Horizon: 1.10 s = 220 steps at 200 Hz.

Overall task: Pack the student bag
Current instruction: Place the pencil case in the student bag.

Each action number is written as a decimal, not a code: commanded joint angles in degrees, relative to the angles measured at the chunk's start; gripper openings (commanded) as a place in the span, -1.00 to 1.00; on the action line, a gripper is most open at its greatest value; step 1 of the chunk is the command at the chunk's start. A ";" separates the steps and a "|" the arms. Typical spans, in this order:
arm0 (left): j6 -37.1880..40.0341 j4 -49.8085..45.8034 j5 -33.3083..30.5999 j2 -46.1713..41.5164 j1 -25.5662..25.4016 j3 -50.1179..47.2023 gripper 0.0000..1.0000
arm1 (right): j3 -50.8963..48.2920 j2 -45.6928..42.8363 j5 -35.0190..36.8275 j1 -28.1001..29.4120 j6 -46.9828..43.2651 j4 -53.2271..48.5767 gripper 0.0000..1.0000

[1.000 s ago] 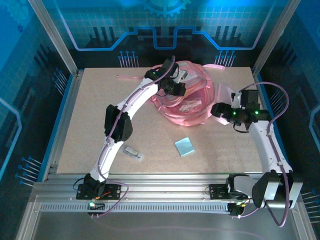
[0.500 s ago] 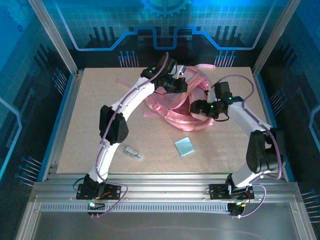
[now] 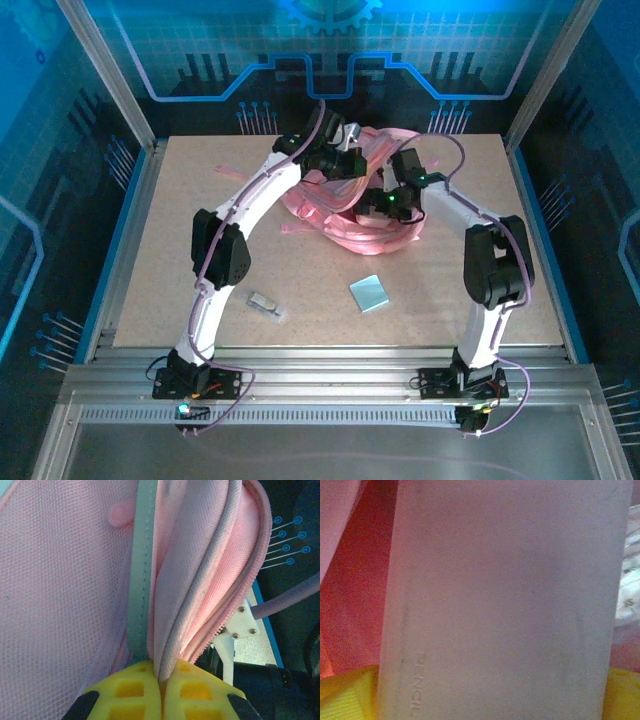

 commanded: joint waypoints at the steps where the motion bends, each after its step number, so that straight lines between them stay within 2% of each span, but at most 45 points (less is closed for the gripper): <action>1: -1.19 5.62 6.06 -6.26 -2.76 -0.47 -1.00 | -2.72 -7.20 1.36 0.07 -0.41 2.15 1.00; 19: -1.73 6.62 6.29 -6.98 -2.79 -1.92 -1.00 | -6.62 -10.74 1.97 -1.99 0.40 2.75 0.92; 48: -2.53 8.11 6.65 -8.33 -2.91 -4.25 -1.00 | -9.08 -11.81 3.10 -4.44 1.53 2.79 0.44; 63: -2.64 8.58 6.53 -9.05 -3.03 -5.30 -1.00 | -9.67 -11.46 4.38 -4.91 1.65 2.68 0.38; 83: -3.01 9.67 6.30 -10.04 -3.11 -6.89 -1.00 | -9.33 -10.33 7.01 -5.31 3.13 0.78 0.18; 96: -3.05 9.80 6.16 -10.24 -3.20 -7.12 -1.00 | -9.70 -10.35 9.87 -5.42 4.31 -0.69 0.18; 115: -3.29 10.06 6.18 -10.31 -3.41 -7.62 -1.00 | -11.34 -10.69 10.53 -5.73 5.54 -0.68 0.33; 159: -3.81 10.02 6.67 -10.00 -4.06 -7.62 -1.00 | -10.74 -4.28 4.22 -4.36 7.23 4.78 0.35; 189: -4.05 9.80 6.22 -9.84 -4.35 -8.25 -1.00 | -10.71 -1.37 -10.29 -3.02 11.01 16.83 0.25; 220: -4.58 9.73 6.49 -9.19 -4.56 -8.57 -1.00 | -5.31 1.05 -16.01 0.53 11.68 21.30 0.15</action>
